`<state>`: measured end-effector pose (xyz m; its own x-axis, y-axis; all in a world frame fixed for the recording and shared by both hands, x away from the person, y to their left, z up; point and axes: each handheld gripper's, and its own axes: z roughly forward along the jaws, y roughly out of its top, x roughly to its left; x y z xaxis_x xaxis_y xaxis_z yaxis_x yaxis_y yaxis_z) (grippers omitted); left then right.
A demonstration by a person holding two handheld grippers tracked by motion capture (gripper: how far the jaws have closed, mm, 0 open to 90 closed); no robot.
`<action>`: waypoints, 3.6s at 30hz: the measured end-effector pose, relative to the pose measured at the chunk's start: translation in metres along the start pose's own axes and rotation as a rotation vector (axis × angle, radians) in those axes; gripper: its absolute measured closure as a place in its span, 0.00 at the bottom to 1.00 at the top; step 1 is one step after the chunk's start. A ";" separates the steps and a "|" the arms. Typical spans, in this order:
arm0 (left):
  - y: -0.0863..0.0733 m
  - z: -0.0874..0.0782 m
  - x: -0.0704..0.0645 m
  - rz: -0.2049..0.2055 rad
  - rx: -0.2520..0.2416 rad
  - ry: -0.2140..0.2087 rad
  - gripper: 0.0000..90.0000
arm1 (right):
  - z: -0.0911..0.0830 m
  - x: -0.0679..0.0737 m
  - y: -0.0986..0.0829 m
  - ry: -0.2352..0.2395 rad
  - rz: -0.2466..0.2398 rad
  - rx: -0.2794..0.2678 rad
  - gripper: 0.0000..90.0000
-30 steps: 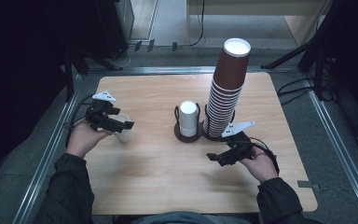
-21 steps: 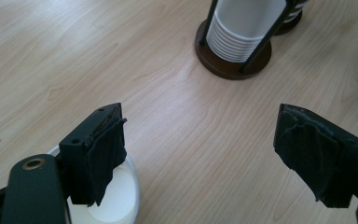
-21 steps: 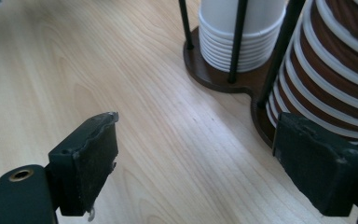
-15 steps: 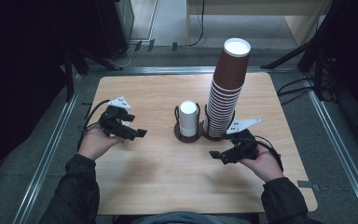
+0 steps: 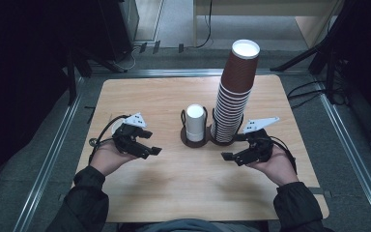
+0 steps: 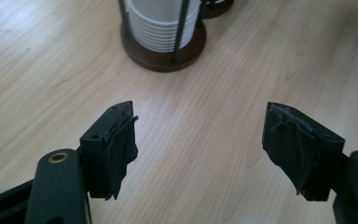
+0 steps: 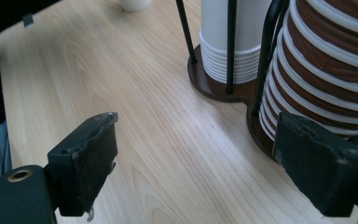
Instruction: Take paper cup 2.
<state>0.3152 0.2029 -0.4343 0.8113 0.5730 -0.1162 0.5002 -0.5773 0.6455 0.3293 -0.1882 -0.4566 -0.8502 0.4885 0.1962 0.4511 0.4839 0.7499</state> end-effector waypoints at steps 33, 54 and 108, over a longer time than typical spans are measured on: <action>-0.003 0.030 -0.022 0.022 0.014 -0.177 0.29 | -0.093 -0.030 0.069 -0.060 -0.067 -0.062 0.17; -0.006 0.027 -0.019 0.010 0.011 -0.173 0.29 | -0.124 -0.046 0.145 -0.072 -0.101 -0.110 0.15; -0.006 0.029 -0.019 0.035 0.039 -0.182 0.29 | -0.134 -0.026 0.210 -0.119 -0.164 -0.200 0.22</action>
<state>0.3060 0.1784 -0.4577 0.8682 0.4391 -0.2310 0.4787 -0.6192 0.6225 0.4094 -0.1962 -0.2199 -0.8643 0.5029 -0.0043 0.2379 0.4164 0.8775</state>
